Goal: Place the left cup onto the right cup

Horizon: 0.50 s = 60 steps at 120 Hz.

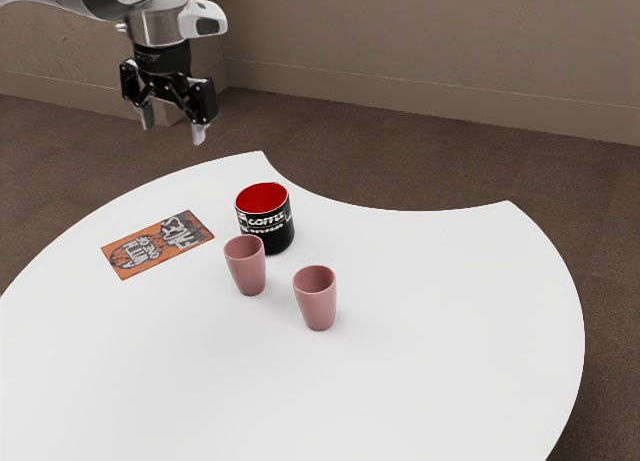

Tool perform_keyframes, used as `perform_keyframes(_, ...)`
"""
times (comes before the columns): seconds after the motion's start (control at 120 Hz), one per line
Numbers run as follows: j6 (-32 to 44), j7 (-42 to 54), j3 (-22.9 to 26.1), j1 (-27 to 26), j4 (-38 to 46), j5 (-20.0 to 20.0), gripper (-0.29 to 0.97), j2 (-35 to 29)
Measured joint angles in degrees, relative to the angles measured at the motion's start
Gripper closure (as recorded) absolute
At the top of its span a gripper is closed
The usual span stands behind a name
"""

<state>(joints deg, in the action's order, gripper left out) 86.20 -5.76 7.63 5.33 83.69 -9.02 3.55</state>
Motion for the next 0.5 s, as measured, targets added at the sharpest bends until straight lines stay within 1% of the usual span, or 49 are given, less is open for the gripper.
perform_keyframes(0.133,0.5,0.3,0.3,0.0,0.0,-0.1,0.0,0.7)
perform_keyframes(0.358,5.3,0.5,0.4,0.0,0.2,-0.1,0.0,6.9)
perform_keyframes(0.5,9.2,0.5,0.4,0.0,4.1,-0.2,0.0,7.6)
